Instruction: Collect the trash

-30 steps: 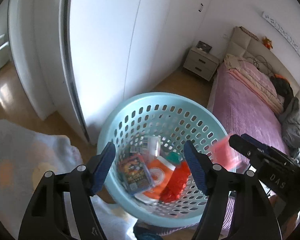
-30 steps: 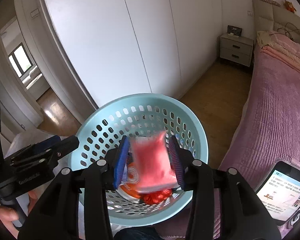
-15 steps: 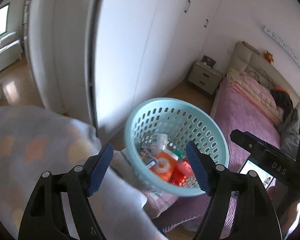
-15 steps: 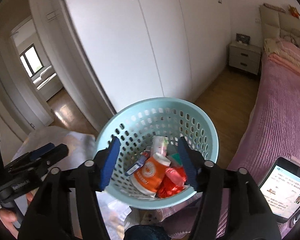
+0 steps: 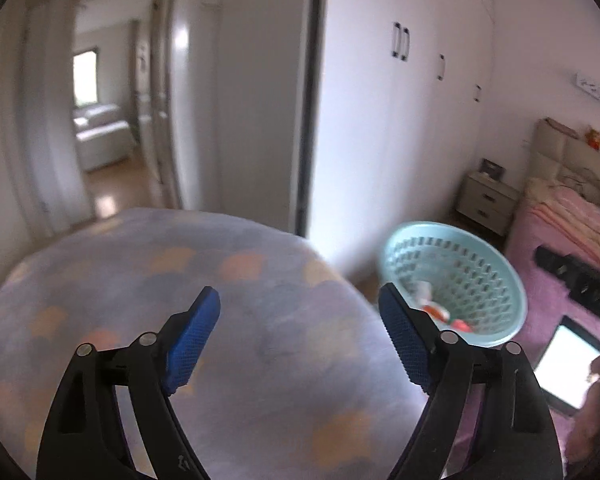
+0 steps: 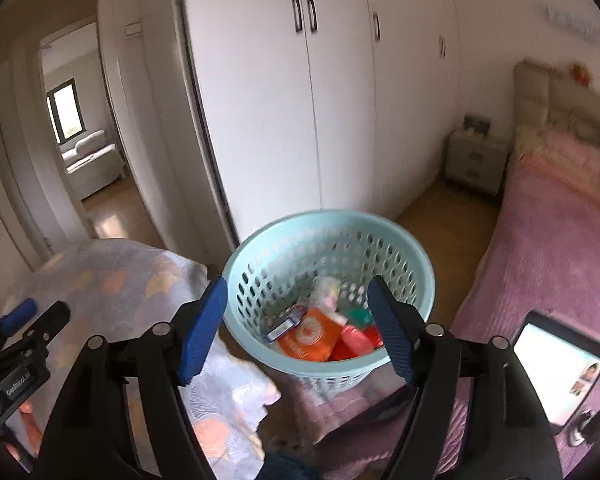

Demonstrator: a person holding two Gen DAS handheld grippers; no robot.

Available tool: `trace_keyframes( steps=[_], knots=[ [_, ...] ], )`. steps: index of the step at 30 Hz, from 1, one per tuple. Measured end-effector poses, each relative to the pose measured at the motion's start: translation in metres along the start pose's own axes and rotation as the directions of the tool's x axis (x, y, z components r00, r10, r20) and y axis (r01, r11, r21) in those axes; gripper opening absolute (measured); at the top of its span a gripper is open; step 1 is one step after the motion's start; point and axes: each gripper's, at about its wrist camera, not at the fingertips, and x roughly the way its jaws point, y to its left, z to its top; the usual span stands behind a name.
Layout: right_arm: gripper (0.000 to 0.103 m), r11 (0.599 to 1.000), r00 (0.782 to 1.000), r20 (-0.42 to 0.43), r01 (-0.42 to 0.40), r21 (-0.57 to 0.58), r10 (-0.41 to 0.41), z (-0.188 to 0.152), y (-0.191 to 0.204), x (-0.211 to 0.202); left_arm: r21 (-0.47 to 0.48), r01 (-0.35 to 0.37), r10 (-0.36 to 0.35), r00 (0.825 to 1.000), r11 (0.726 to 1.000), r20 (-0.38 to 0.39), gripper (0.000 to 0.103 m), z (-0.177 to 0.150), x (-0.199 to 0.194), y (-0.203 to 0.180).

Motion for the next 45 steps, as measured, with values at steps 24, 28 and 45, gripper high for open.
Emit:
trace_keyframes(
  steps=[24, 28, 45],
  knots=[
    [0.072, 0.992, 0.979, 0.17, 0.117, -0.044, -0.108, -0.026, 0.028, -0.055, -0.032, 0.05, -0.048, 0.997, 0.998, 0.066, 0.086, -0.027, -0.006, 0.018],
    [0.072, 0.992, 0.981, 0.156, 0.119, -0.031, -0.113, -0.03, 0.025, -0.053, -0.042, 0.048, -0.045, 0.996, 0.998, 0.077, 0.086, -0.028, -0.009, 0.021],
    [0.074, 0.993, 0.985, 0.134, 0.116, -0.014, -0.113, -0.032, 0.022, -0.05, -0.056, 0.092, -0.085, 0.989, 0.994, 0.119, 0.09, -0.023, -0.017, 0.025]
  ],
)
